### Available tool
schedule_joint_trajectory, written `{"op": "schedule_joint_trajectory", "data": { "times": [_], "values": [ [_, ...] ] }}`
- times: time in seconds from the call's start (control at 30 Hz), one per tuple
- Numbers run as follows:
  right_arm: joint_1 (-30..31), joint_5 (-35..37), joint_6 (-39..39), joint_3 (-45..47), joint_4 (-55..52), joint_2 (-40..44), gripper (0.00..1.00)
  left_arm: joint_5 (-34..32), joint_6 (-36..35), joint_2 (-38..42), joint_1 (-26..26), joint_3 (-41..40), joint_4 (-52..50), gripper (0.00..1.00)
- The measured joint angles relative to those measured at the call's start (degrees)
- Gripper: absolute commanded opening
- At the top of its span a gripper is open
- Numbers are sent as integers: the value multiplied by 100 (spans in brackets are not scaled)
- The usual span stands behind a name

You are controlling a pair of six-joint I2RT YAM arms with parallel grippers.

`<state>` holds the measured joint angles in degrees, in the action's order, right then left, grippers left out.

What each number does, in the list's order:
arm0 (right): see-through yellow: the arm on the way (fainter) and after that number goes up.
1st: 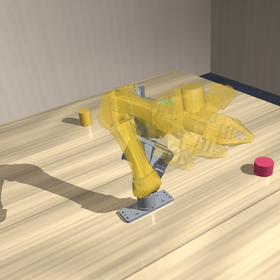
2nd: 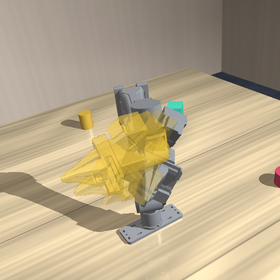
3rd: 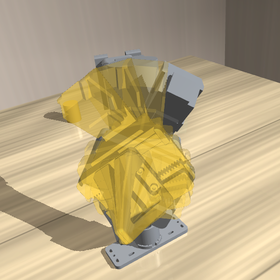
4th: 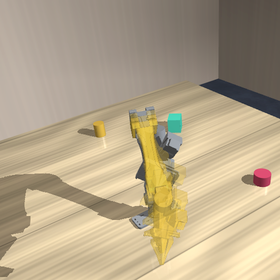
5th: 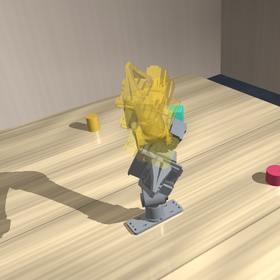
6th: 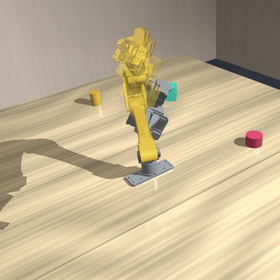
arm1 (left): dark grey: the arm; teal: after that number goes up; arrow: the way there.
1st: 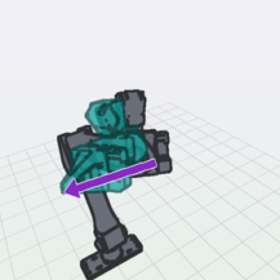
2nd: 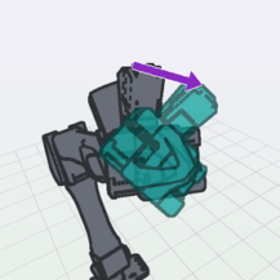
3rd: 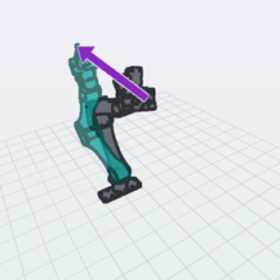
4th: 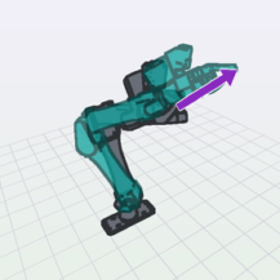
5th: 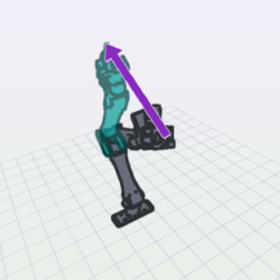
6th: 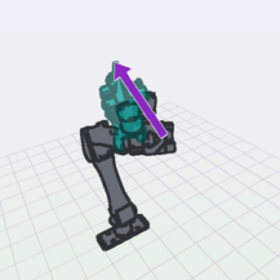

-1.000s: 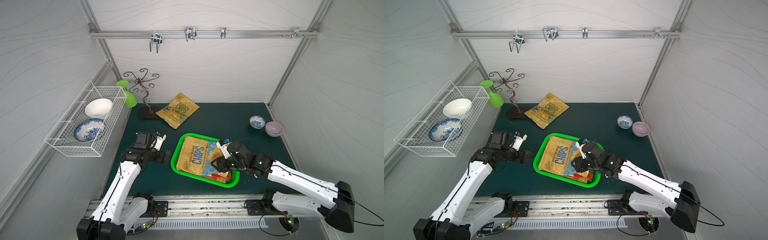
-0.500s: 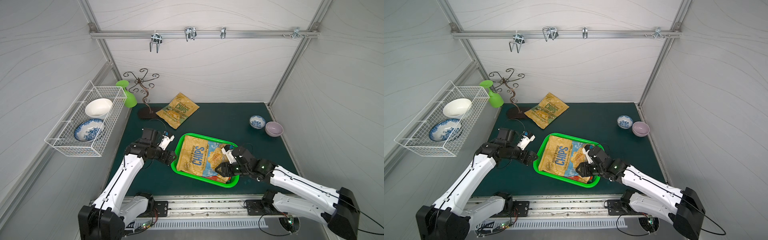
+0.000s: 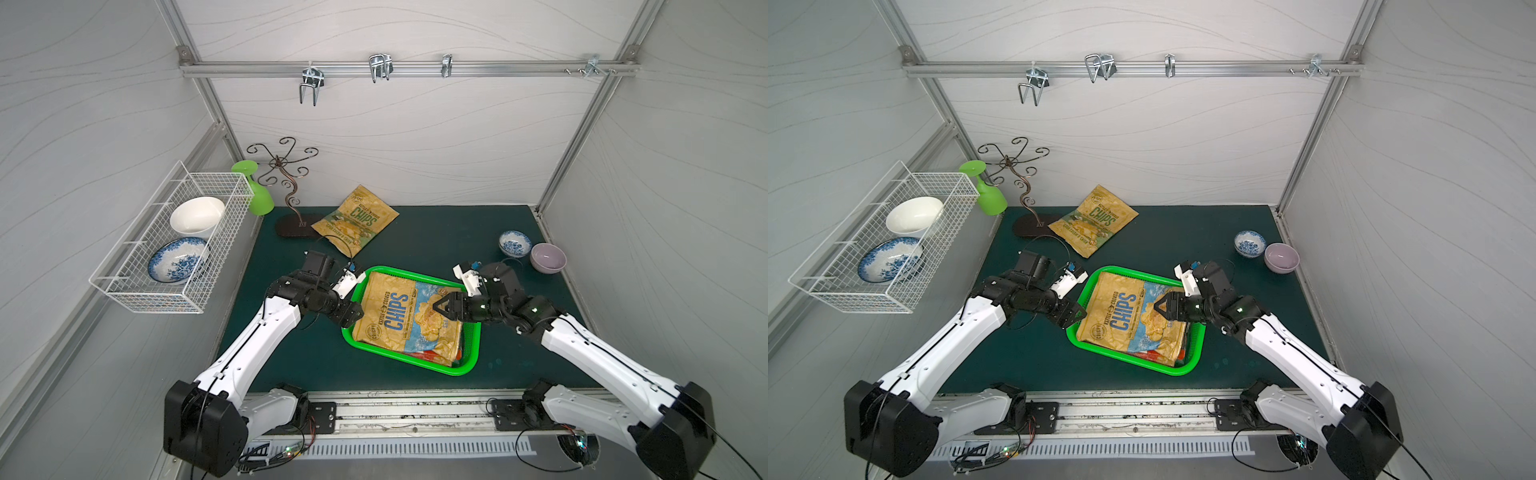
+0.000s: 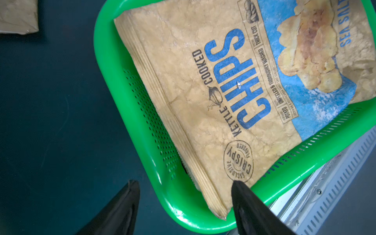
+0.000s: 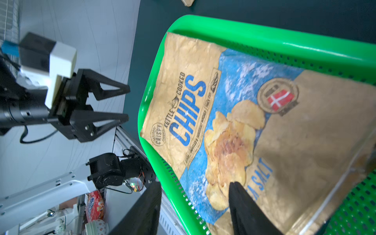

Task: Put the potato chips into the basket
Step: Place the potato chip in the basket.

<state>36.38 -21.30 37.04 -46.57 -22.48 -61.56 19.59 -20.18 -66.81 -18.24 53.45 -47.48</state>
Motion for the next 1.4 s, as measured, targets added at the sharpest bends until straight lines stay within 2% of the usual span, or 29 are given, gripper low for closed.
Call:
{"op": "schedule_joint_trajectory", "data": {
  "times": [0.23, 0.5, 0.67, 0.8, 0.87, 0.97, 1.1, 1.4],
  "values": [
    [-732, -503, -66, -35, 337, -699, 57, -249, -63, -63, -184, -293, 94, 77],
    [-964, -728, -146, 94, 616, -975, 57, -457, -66, -203, -208, -444, 245, 78],
    [-975, -632, -297, 109, 492, -804, 60, -527, -63, -240, -208, -413, 177, 81],
    [-975, -511, -457, 28, 166, -297, 64, -643, -57, -258, -192, 31, -101, 85],
    [-975, -426, -546, -92, 46, 15, 72, -693, -9, -306, -129, 407, -170, 85],
    [-975, -238, -638, -280, -39, 461, 73, -695, 212, -505, 118, 1027, -184, 85],
    [-975, -42, -669, -295, -46, 962, 73, -682, 717, -962, 695, 1517, 50, 85],
    [-975, 146, -654, -120, -96, 1290, 73, -1080, 2031, -2352, 1137, 1690, 918, 83]
  ]
}}
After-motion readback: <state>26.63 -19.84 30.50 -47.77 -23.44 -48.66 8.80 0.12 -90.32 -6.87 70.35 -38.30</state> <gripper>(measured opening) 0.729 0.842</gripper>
